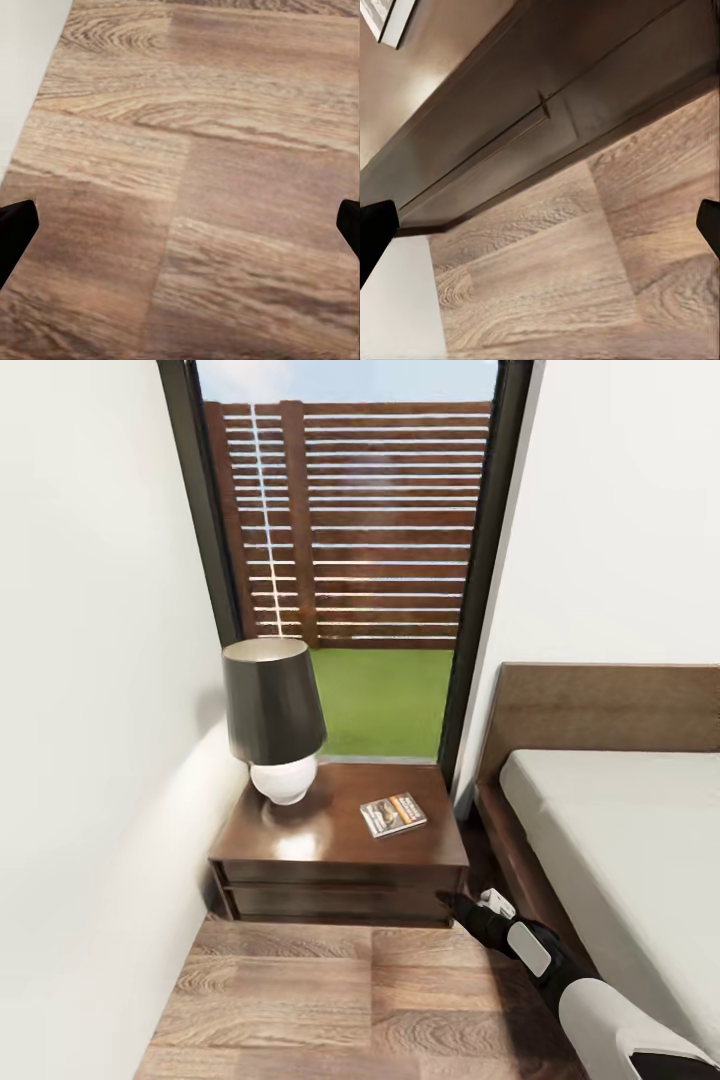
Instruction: In the bedroom, move the book from the bed onto either nightstand, and place the two sandals side by side next to the bed.
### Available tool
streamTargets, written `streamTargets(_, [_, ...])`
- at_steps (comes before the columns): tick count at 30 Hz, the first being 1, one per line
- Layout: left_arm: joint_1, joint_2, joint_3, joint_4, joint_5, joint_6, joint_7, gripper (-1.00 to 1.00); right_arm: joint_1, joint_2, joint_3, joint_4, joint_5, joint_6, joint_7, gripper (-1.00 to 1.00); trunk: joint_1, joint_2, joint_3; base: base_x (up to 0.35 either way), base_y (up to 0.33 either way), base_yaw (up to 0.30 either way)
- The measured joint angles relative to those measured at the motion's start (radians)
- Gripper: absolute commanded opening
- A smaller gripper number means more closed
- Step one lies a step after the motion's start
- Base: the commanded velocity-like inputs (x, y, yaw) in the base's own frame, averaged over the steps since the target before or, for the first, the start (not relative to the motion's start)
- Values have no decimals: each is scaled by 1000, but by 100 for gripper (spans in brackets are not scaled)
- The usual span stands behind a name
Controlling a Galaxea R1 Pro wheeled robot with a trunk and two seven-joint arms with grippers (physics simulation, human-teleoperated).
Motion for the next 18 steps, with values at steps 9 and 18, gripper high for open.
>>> streamTargets(9, [0, 0, 0, 0, 0, 0, 0, 100, 0, 0, 1, 0, 0, -1, -1, 100, 0, 0, 0, -281, 0, 0])
streamTargets(18, [0, -3, -2, -1, -2, 0, 0, 100, 0, 1, 1, 0, 0, -2, -1, 100, -8, 14, 6, -28, 0, 0])
